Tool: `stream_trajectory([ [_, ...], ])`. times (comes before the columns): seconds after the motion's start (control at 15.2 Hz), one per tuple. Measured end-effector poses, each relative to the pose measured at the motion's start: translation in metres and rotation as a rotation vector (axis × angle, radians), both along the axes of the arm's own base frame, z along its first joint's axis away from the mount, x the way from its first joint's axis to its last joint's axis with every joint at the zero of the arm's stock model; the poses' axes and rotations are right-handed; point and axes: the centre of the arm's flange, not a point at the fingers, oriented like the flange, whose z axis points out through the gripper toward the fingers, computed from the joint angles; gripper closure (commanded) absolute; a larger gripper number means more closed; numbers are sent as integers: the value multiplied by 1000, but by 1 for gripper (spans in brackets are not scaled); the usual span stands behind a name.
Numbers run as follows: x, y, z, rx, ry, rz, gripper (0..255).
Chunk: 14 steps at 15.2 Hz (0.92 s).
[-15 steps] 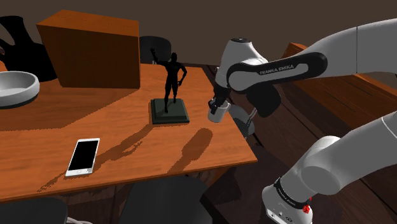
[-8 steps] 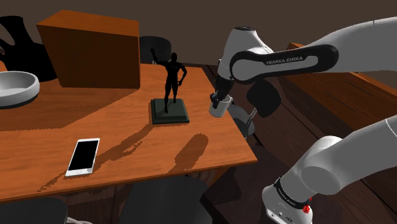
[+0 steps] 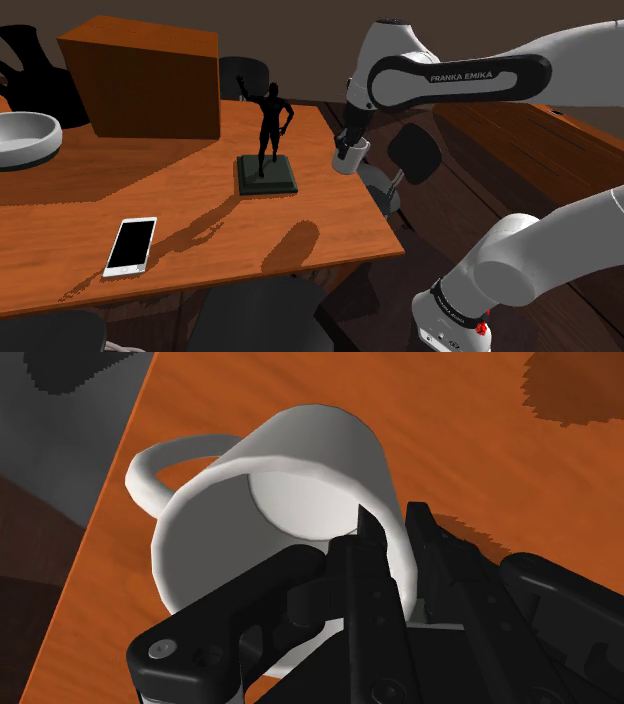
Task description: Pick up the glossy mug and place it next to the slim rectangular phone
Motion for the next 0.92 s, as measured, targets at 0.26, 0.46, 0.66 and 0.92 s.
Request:
stream_trajectory([
  [0.26,-1,0,23,0,0,0,255],
  [0.46,1,1,37,0,0,0,255],
  [0.66,3,28,41,-1,0,1,255],
  [0.92,11,79,44,-1,0,1,255],
])
